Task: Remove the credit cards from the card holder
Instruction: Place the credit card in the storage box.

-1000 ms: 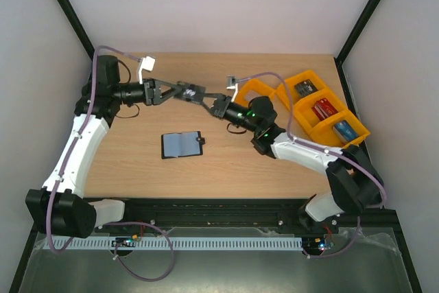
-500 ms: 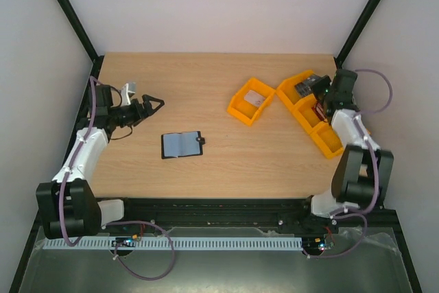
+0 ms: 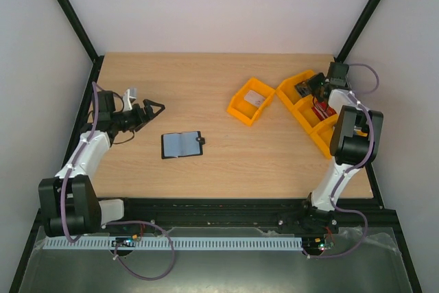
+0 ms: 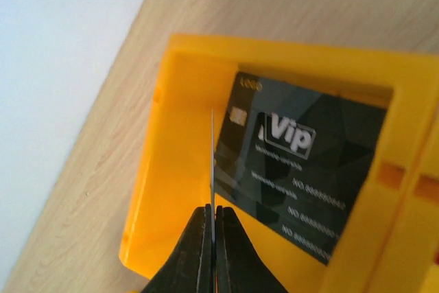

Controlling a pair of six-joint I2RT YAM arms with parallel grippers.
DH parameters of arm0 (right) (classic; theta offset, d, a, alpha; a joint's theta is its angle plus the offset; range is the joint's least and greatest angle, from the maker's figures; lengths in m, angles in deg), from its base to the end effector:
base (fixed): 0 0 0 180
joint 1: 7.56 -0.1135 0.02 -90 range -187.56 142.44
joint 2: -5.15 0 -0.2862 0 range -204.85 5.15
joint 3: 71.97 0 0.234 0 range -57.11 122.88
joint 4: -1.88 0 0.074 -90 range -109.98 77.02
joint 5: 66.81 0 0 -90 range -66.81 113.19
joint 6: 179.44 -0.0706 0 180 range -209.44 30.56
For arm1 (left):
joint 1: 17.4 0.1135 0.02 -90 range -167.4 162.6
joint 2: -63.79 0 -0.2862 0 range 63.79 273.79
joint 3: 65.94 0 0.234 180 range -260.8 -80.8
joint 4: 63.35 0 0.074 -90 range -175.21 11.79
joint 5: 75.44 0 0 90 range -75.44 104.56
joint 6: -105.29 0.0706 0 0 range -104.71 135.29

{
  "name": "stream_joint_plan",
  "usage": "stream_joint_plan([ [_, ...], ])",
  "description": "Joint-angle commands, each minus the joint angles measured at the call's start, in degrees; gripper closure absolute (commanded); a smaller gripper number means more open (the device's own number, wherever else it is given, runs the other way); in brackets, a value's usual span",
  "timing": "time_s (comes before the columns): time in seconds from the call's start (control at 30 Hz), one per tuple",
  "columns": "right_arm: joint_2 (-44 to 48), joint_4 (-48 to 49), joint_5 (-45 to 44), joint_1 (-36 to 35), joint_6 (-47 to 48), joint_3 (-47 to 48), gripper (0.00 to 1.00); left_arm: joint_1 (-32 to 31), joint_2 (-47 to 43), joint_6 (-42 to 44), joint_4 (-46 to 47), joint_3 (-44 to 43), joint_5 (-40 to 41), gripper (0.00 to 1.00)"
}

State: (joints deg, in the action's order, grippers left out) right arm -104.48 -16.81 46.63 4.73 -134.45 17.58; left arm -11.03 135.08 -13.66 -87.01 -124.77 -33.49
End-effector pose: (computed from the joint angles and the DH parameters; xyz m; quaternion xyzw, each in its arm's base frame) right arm 0.4399 -0.0671 0.2158 0.3463 0.8169 0.2950 0.3546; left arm 0.2588 -0.0239 0.2626 -0.0713 0.8318 -0.4369 0.3347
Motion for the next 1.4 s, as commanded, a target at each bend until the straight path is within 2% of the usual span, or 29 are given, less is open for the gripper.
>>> stream_joint_plan([
  [0.0, -2.9, 0.9, -3.8, 0.0, -1.4, 3.8, 0.98, 0.4, 1.7, 0.1, 1.6, -0.8, -1.2, 0.01],
  [0.57, -8.2, 4.4, -10.0, 0.0, -7.2, 6.8, 0.97, 0.6, 3.0, -0.9, 3.0, 0.8, -1.7, 0.01],
  [0.73, -7.1, 1.6, -12.3, 0.0, -6.4, 8.7, 0.54, 0.5, 3.2, -3.8, 4.8, 4.2, -0.6, 0.01],
  [0.87, -3.6, -0.2, -18.5, 0.0, -3.9, 10.0, 0.34, 0.5, 3.2, -6.6, 6.8, 6.8, -0.3, 0.01],
  [1.0, -3.2, -5.4, -22.6, 0.0, -0.8, 15.4, 0.26, 0.5, 3.2, -7.6, 7.2, 7.7, 0.2, 0.01],
  [1.2, -1.8, -11.4, -25.0, -1.8, 4.3, 22.5, 0.24, 0.4, 2.8, -8.7, 6.8, 10.7, 3.9, 0.01],
  [1.3, 1.7, -15.5, -25.0, -8.2, 11.1, 24.1, 0.25, -0.5, 3.1, -8.8, 7.6, 13.5, 5.8, 0.01],
  [1.37, 5.9, -16.5, -23.5, -14.9, 14.2, 20.1, 0.25, -2.1, 3.5, -7.8, 7.4, 14.7, 6.3, 0.01],
])
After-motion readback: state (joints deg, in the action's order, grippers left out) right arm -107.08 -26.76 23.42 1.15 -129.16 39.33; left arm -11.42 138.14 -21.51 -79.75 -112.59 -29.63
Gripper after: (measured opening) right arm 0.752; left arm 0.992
